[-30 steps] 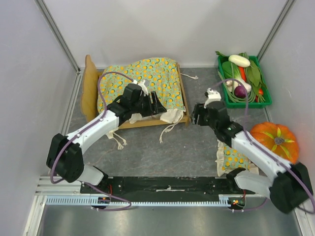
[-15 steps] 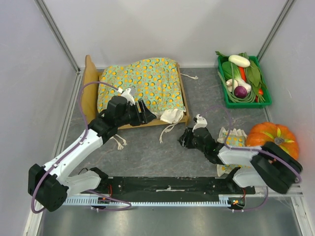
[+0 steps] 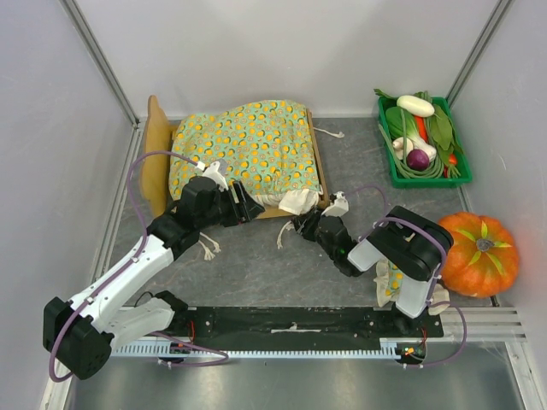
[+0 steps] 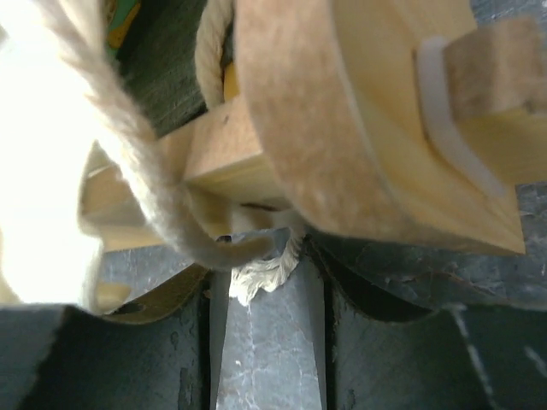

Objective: Set up the pet bed

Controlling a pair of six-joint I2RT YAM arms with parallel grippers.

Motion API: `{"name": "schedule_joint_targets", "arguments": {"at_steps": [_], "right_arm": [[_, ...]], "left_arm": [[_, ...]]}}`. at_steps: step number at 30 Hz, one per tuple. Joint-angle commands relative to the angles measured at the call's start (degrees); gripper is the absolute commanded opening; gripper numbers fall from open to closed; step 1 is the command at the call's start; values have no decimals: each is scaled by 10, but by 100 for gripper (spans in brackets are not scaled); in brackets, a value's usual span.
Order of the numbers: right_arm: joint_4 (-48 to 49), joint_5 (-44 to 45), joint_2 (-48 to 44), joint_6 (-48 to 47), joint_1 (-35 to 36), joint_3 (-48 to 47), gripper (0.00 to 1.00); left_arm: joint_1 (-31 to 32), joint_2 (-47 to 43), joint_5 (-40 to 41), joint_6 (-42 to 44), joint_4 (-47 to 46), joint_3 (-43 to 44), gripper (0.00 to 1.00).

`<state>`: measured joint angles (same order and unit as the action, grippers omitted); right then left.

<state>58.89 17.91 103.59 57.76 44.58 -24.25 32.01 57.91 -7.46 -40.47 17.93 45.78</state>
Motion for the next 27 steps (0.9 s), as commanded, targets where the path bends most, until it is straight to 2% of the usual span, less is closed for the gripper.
{"name": "schedule_joint_targets", "arguments": {"at_steps": [1, 3, 4, 6, 7, 8, 10, 13, 18, 19, 20, 21, 24, 27], "right_arm": [[-70, 77, 34, 13, 6, -23, 44], [-85, 85, 42, 8, 9, -28, 40], [-82, 85, 42, 3, 9, -26, 31], [-74, 83, 44, -9, 10, -24, 24], [-66, 77, 45, -21, 10, -22, 9], [-53, 64, 42, -29, 10, -19, 4], [-41, 47, 29, -54, 10, -11, 0], [-58, 18, -20, -93, 17, 3, 0], [-191, -25, -136, -129, 31, 16, 0], [-211, -28, -165, -139, 31, 15, 1], [-269, -23, -177, -139, 33, 13, 6], [-296, -16, -189, -138, 37, 4, 23], [-346, -4, -225, -153, 39, -1, 41], [-374, 5, -246, -166, 39, -6, 44]], "left_arm": [[2, -9, 12, -8, 0, 1, 68], [2, -7, 11, -8, 1, 1, 68], [2, -6, 11, -8, 3, 1, 68], [2, -7, 15, -6, 3, 0, 68], [2, -6, 15, -6, 4, -1, 68], [2, -7, 17, -6, 6, -1, 68], [2, -9, 18, -4, 9, 0, 67], [2, -10, 19, -3, 11, 0, 67], [2, -8, 22, 3, 14, 5, 67], [2, -4, 22, 5, 15, 6, 67], [2, -3, 22, 5, 15, 7, 67], [2, -1, 21, 6, 12, 7, 67], [2, 8, 18, 7, 11, 11, 67], [2, 13, 11, 9, 11, 15, 67]]}}
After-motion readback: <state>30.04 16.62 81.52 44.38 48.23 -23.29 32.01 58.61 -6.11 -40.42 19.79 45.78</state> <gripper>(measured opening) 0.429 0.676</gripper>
